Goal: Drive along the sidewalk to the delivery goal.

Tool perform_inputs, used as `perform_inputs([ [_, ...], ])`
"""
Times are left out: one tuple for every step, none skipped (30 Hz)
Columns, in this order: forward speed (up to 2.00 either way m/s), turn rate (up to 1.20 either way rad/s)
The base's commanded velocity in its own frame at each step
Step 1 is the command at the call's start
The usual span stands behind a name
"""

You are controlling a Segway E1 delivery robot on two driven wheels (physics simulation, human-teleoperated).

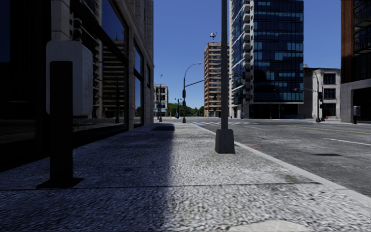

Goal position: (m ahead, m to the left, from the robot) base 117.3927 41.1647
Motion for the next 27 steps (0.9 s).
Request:
perform_inputs([
  [1.98,0.25],
  [1.98,0.25],
  [1.98,0.25],
  [1.98,0.25],
  [1.98,0.25],
  [1.98,0.25],
  [1.98,0.25],
  [1.98,0.25],
  [1.98,0.18],
  [1.98,0.00],
  [1.98,0.00],
  [1.98,0.00],
  [1.98,0.00],
  [1.98,0.00],
  [1.98,0.00],
  [1.98,0.00],
  [1.98,0.00],
  [1.98,0.00],
  [1.98,0.00],
  [1.98,0.00],
  [1.98,0.00],
  [1.98,0.00],
  [1.98,0.00],
  [1.98,0.00],
  [1.98,0.00],
  [1.98,0.00],
  [1.98,0.00],
])
